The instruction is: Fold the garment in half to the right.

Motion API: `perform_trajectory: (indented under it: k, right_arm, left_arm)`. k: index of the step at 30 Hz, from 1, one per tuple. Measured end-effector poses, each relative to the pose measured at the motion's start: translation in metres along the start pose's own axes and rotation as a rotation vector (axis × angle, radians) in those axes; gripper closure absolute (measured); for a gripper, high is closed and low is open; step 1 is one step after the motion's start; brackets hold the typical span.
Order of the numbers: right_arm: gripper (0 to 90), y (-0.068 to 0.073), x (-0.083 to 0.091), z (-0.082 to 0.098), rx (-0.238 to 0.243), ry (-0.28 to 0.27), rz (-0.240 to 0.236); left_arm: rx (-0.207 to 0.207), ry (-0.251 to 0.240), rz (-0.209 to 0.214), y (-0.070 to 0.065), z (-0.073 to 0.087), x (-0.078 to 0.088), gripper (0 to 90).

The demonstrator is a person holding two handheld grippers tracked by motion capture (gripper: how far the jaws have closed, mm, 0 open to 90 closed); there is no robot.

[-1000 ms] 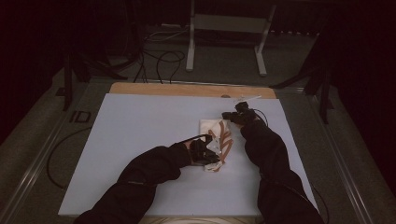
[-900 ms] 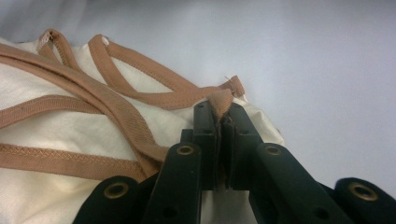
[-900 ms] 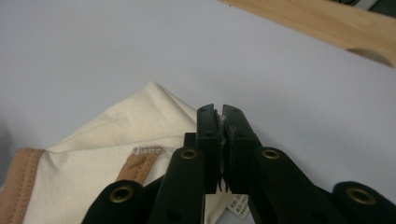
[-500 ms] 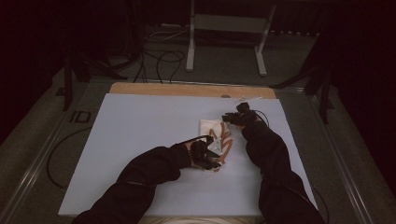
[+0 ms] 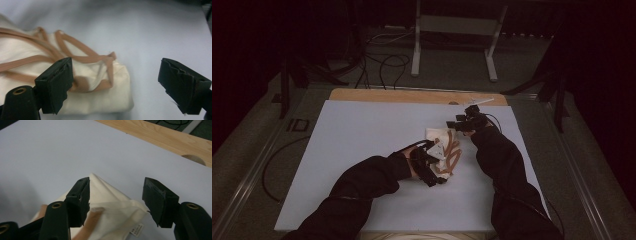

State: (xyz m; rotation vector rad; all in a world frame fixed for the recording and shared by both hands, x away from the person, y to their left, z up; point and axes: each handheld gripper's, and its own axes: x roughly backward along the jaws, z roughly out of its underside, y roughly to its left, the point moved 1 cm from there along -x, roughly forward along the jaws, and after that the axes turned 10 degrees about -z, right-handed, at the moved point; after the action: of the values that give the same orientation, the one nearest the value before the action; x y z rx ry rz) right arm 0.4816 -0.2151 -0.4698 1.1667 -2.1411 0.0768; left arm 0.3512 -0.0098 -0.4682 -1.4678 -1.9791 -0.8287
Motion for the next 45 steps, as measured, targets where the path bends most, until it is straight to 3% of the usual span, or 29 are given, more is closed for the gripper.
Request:
perform_trajectory:
  k: [2,8,12,17,24,29,33,35,40,45]
  right_arm:
    - [38.0,0.005,0.001,-0.003,0.012,0.007,0.007]
    - [38.6,0.014,0.005,-0.010,0.023,0.012,0.025]
    - [38.7,0.015,-0.001,-0.013,0.019,0.023,0.036]
    - [34.9,0.015,-0.011,-0.014,-0.006,0.042,0.006]
    - [33.6,0.041,-0.032,-0.012,0.042,0.104,-0.086]
    - [36.5,0.064,-0.036,-0.006,0.109,0.150,-0.068]
    - [45.0,0.071,-0.038,0.006,0.130,0.190,-0.041]
    - [53.7,0.070,-0.039,0.013,0.152,0.211,-0.003]
    - [89.4,0.067,-0.036,0.022,0.164,0.238,0.046]
    - [90.0,0.067,-0.024,0.024,0.157,0.209,0.053]
  left_arm:
    - [-0.003,0.001,-0.014,0.000,0.002,0.005,1.6]
    - [0.029,0.003,-0.046,0.001,0.022,0.022,0.1]
    - [0.070,0.011,-0.054,-0.002,0.045,0.030,0.2]
    - [0.127,0.034,-0.083,-0.008,0.080,0.039,0.1]
    - [0.210,0.014,-0.118,-0.015,0.117,0.054,0.1]
    - [0.255,0.011,-0.153,-0.019,0.137,0.064,0.1]
    - [0.271,0.009,-0.166,-0.023,0.144,0.069,0.1]
    - [0.277,0.007,-0.171,-0.023,0.146,0.071,0.1]
    - [0.302,-0.011,-0.168,-0.023,0.151,0.076,0.1]
    - [0.323,-0.027,-0.175,-0.023,0.156,0.083,0.1]
